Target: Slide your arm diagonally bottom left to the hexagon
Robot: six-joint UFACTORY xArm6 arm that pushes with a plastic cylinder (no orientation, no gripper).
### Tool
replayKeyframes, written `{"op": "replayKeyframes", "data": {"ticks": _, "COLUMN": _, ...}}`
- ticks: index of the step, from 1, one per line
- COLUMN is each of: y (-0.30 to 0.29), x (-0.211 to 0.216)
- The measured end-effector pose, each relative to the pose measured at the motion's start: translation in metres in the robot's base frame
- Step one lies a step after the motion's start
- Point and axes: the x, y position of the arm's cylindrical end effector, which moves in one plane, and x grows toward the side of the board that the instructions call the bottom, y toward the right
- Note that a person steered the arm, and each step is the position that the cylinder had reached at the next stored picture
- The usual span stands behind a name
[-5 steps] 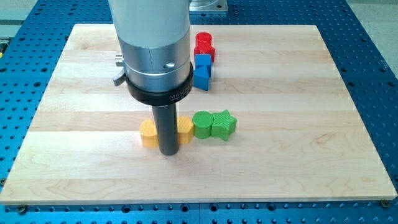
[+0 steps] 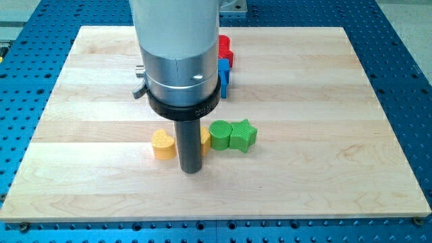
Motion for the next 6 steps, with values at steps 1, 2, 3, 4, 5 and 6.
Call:
{"op": "replayKeyframes", "data": {"ticks": 1, "y": 0.021, "x": 0.0}}
{"op": "replayKeyframes", "data": {"ticks": 2, "y": 0.031, "x": 0.0}}
{"op": "replayKeyframes", "data": {"ticks": 3, "y": 0.022, "x": -0.003}}
{"op": "replayKeyframes", "data": {"ticks": 4, "y": 0.008, "x": -0.004}}
{"op": "replayKeyframes", "data": {"ticks": 5, "y": -0.007, "x": -0.006}}
{"op": "replayKeyframes", "data": {"ticks": 6, "y": -0.009, "x": -0.004}}
